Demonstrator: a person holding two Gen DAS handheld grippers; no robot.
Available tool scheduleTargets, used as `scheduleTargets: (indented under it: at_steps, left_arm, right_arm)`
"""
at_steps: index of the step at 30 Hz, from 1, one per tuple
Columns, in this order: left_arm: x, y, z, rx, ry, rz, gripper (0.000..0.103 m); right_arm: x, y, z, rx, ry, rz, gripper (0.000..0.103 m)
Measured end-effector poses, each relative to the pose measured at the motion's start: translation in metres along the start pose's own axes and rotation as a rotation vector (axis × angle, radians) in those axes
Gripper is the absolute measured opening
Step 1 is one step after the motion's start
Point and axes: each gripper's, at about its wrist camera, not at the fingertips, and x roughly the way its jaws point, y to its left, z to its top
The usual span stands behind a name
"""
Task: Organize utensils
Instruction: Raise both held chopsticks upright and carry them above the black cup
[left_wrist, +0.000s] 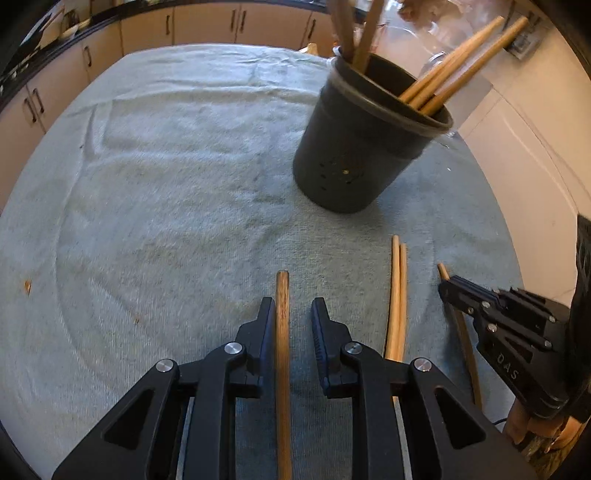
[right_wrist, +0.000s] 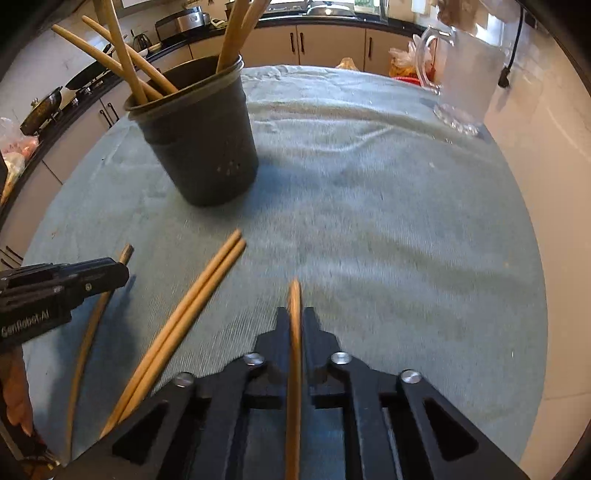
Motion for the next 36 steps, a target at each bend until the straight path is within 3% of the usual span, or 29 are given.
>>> scheduleTargets:
  at_steps: [1,3,5,14,20,25,30,36]
  left_arm:
    - [0.0,0.0,-0.001,0.007,0.005,-0.011,0.007]
    - [-0.007,0.004,-0.005,-0.022,0.005,-0.052,0.007]
    - [-0.02,0.002,-0.005,-0.018,-0.041,-0.047,0.007]
    - [-0.137,-0.017,-0.026,0.055,-0.361,-0.08,0.007]
    - [-0.192,-0.032,-0.062,0.114,-0.561,-0.038,0.007]
    - [-0.202,-0.034,-0.089,0.115,-0.595,-0.038,0.007]
    - [-0.212,-0.036,-0.107,0.122,-0.578,-0.067,0.007]
    - [-0.22,-0.039,-0.127,0.152,-0.595,-0.041,0.007]
  right_arm:
    - [0.001,0.0,0.001,-0.001,-0.008,0.007,0.006]
    - [-0.002,0.001,0.001,0.005,-0.026,0.024,0.006]
    - [-0.012,-0.001,0.0,0.022,-0.066,0.042,0.006]
    - [-0.129,0.001,-0.01,0.076,-0.376,0.131,0.006]
    - [-0.191,0.02,-0.041,0.037,-0.549,0.102,0.006]
    - [-0.213,0.034,-0.063,-0.014,-0.605,0.073,0.006]
    - [-0.225,0.034,-0.077,-0.012,-0.62,0.08,0.006]
    - [-0.235,0.037,-0.087,-0.023,-0.628,0.067,0.006]
